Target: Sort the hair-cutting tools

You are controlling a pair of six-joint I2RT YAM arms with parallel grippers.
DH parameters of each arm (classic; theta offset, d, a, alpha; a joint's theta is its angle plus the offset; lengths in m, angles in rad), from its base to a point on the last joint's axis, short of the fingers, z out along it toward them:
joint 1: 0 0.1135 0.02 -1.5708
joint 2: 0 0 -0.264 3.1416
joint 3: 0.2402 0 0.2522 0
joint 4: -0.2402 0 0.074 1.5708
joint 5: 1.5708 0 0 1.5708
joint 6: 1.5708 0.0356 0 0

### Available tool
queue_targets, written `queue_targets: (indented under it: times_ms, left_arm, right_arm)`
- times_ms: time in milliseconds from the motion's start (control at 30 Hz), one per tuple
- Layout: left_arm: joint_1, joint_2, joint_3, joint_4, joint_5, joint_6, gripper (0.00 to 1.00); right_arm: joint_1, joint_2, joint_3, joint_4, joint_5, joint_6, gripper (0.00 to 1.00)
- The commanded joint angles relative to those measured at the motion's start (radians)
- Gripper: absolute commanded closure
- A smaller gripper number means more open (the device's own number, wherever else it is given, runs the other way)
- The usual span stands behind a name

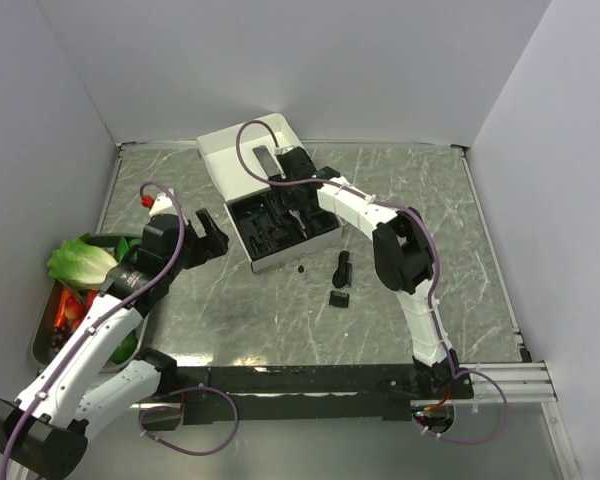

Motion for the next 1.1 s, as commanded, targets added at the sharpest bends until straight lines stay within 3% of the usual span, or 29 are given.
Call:
queue_targets:
  times_ms: [0, 233, 467, 800, 1067]
  left_arm:
    - [-0.002, -0.027, 0.023, 0.000, -0.010, -0.008, 0.00]
    - [-0.002, -0.036, 0.025, -0.003, -0.009, -0.011, 0.01]
    - [-0.002, -0.044, 0.028, -0.003, -0.003, -0.008, 0.01]
    - [-0.002, -0.082, -0.003, 0.007, 0.022, -0.016, 0.01]
    - [-0.002, -0.102, -0.015, 0.003, 0.042, -0.011, 0.01]
  right_arm:
    - [0.015, -0.056, 0.048, 0.008, 0.017, -0.005, 0.27]
    - [0.018, -0.162, -0.027, 0.044, 0.034, -0.008, 0.28]
    - [0.021, -0.303, -0.160, 0.043, 0.049, 0.009, 0.49]
    - [0.021, -0.636, -0.577, -0.037, 0.174, 0.161, 0.41]
    - [0.024, -0.699, -0.826, -0.005, 0.177, 0.307, 0.40]
